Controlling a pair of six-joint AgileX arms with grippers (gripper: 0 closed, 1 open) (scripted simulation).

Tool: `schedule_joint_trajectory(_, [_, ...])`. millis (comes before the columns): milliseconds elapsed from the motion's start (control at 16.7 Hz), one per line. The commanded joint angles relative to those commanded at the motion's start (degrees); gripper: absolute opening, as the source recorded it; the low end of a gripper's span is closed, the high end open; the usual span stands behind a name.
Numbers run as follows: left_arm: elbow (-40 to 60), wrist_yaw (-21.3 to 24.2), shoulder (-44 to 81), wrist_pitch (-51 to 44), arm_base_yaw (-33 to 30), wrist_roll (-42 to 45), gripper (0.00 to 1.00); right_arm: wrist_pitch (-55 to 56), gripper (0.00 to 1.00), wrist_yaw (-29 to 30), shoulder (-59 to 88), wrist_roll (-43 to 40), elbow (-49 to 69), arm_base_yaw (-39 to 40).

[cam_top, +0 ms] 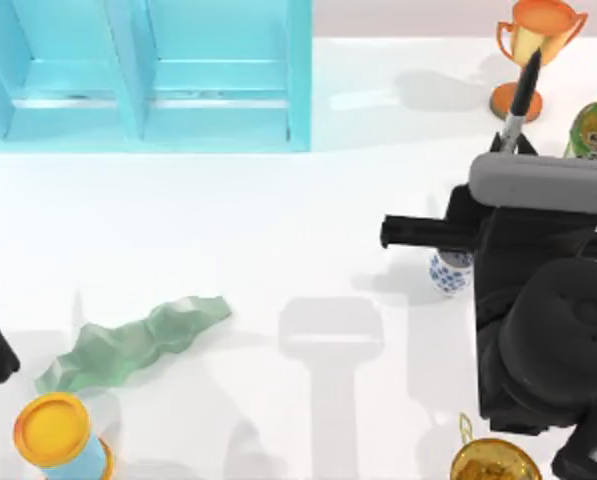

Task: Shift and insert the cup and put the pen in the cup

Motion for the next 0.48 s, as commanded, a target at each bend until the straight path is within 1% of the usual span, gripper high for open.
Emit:
schedule_joint_trajectory(240, [0.00,0.00,0.00,0.00,0.00,0.00,1.00,0.20,0.00,-0.42,0.87,0.15,0.29,-0.76])
schedule_joint_trajectory(480, [0.00,0.00,0.00,0.00,0.00,0.00,1.00,1.55,0.00,-2.46,3.23,0.38,1.11,-2.78])
